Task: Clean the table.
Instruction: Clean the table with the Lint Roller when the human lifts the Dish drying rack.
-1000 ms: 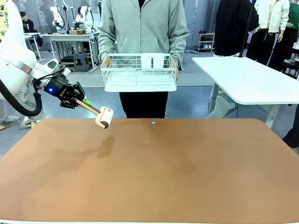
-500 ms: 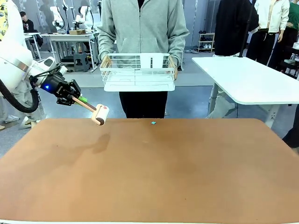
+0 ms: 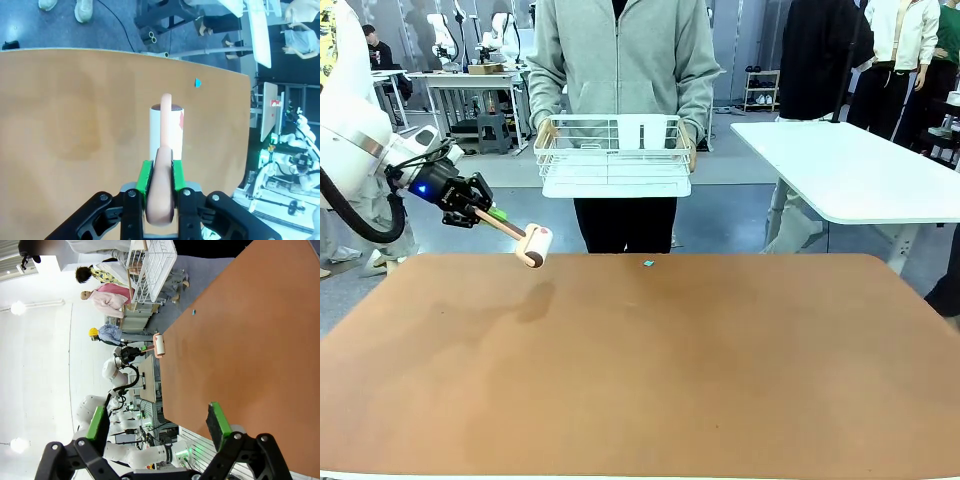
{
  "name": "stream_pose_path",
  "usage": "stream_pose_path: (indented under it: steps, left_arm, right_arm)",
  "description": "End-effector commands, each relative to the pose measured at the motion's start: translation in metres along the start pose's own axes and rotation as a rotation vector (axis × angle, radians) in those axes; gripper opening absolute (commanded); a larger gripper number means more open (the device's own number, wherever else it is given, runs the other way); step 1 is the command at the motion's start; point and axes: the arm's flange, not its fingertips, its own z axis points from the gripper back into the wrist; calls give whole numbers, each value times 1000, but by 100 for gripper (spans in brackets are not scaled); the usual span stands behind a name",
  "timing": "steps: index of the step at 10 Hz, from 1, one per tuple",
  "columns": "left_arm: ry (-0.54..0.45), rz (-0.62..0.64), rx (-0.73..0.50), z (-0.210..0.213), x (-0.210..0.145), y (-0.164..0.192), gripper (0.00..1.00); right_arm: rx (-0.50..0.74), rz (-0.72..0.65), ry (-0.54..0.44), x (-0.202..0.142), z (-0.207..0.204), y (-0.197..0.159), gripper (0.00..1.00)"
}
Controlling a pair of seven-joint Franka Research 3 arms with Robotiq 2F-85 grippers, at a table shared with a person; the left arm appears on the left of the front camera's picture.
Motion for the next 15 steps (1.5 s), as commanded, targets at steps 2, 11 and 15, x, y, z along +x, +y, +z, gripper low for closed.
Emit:
stream_pose_path:
  steps: [2, 11, 15]
  left_arm:
    - [46, -47, -53, -5, 31, 15, 22]
    - [56, 24, -94, -9, 56, 36, 22]
    - [63, 40, -117, -25, 59, 39, 22]
  right_arm:
    - [15, 9, -2, -4, 0, 2, 100]
    - [15, 9, -2, -4, 0, 2, 100]
    - [15, 9, -2, -4, 0, 2, 100]
